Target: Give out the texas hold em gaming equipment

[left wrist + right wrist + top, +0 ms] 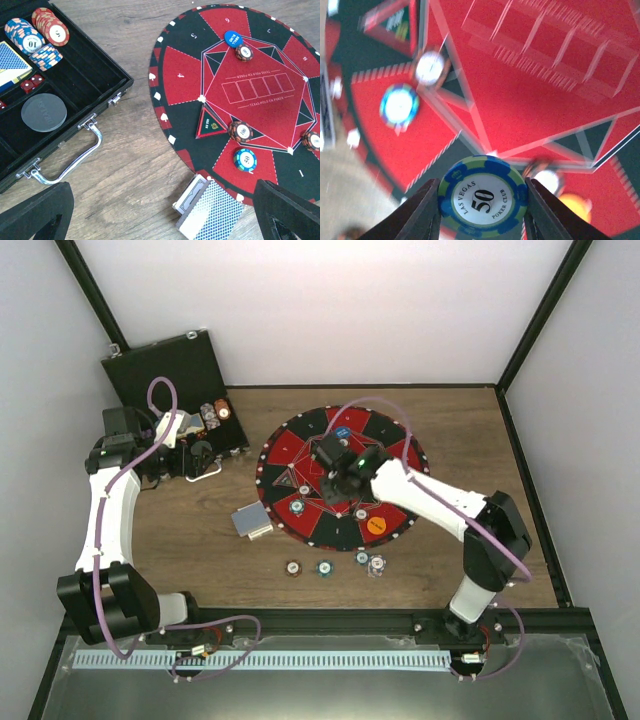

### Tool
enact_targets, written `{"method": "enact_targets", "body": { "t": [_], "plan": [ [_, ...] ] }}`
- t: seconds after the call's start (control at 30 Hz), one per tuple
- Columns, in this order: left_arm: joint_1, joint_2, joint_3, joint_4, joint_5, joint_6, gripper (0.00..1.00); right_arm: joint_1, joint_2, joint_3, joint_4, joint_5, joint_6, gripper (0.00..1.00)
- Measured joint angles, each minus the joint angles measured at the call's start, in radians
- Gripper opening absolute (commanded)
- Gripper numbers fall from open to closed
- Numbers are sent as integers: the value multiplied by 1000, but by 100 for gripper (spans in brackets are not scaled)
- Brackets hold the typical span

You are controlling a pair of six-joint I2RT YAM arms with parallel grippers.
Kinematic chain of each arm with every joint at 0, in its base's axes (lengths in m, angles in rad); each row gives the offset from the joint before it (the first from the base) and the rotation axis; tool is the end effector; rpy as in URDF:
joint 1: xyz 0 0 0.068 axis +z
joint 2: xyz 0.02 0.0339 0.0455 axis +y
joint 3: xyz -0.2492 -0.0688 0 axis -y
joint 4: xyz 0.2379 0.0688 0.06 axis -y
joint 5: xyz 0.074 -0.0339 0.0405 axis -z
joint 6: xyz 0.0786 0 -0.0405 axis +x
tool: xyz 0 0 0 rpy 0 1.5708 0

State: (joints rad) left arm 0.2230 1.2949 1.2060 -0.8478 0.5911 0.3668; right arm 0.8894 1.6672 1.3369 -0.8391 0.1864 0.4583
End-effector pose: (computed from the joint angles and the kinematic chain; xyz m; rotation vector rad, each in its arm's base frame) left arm 0.2797 0.0185 0.2797 0.4007 2.3139 -0.4579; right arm 0.2302 0.2608 0.2019 -0.5293 2.6582 0.1461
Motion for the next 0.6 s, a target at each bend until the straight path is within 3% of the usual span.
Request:
{"method": "enact_targets", "body": {
  "t": [0.3,0.6],
  "plan": [
    [0,0,0,-2,2,0,100,-336,263,332,91,20,-138,16],
    [0,1,0,-3,12,-8,100,-471,572,543,111,-16,-187,17]
  ]
}}
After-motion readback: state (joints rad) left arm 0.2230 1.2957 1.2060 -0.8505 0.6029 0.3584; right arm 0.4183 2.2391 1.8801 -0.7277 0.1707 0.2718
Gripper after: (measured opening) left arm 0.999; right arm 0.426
